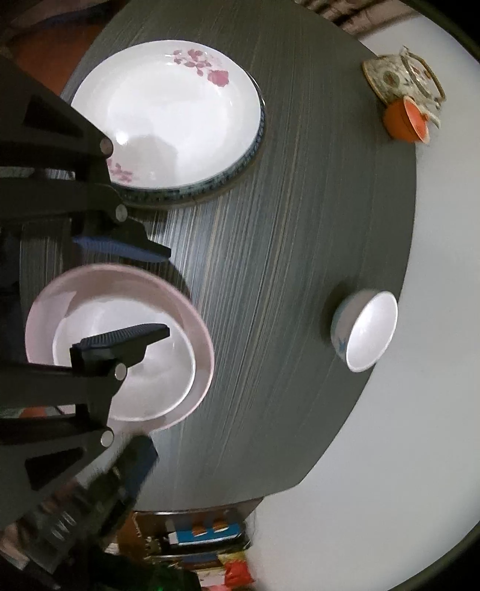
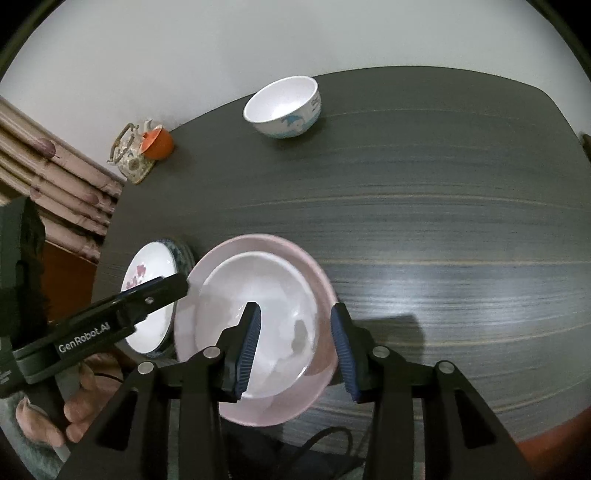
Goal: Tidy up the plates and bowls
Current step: 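Lower the Rabbit bowl into the pink-rimmed bowl and open both grippers, then move both grippers to the white bowl with the blue dolphin print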
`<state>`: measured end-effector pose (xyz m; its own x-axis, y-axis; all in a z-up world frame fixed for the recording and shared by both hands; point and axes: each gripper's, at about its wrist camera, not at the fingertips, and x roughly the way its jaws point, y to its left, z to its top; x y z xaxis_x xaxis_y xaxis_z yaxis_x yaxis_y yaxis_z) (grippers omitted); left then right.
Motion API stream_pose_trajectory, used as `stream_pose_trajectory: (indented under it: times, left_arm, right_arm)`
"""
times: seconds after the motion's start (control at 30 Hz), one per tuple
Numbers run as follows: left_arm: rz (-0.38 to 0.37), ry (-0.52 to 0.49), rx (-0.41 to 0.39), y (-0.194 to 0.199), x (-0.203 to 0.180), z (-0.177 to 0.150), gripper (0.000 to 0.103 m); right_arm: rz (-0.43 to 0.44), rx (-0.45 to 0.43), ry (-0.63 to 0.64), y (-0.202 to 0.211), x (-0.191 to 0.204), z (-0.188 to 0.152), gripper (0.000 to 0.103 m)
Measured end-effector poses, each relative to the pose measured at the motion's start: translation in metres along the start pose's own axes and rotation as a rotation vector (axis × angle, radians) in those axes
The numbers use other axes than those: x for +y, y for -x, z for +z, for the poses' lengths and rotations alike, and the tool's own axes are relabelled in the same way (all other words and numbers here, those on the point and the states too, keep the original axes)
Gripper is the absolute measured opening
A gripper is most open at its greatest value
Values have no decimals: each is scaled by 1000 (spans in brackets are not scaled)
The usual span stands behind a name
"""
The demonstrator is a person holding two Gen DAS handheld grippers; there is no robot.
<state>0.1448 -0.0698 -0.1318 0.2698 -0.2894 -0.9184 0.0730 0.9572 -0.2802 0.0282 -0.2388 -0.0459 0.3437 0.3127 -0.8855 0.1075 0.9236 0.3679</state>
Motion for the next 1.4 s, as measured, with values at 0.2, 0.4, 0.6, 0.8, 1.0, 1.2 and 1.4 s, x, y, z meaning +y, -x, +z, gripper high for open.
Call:
stream_pose_trajectory:
  times: [0.2, 0.4, 0.6, 0.8, 1.0, 1.2, 1.4]
  left_arm:
    - [45, 22, -1, -5, 10, 13, 35]
    - [98, 17, -22, -14, 13, 43, 35]
    - [81, 48, -45, -22, 16, 84, 35]
    - [80, 45, -9, -49, 12, 124, 35]
    - [-1, 69, 7, -70, 5, 154, 35]
    - [-89, 135, -4, -85, 2, 186, 35]
    - [-117, 187, 0, -105, 5, 209, 35]
  right_arm:
    - [-37, -67, 2, 11, -28, 28, 39]
    - [-87, -75, 9, 8, -52, 61, 39]
    - [-77, -44, 13, -6, -62, 97, 39]
    - [-62, -12, -7, -34, -60, 131, 39]
    - [-13, 3, -21, -60, -58, 159, 39]
    - [41, -27, -60, -83, -53, 194, 39]
    - [48, -7, -76, -104, -47, 220, 39]
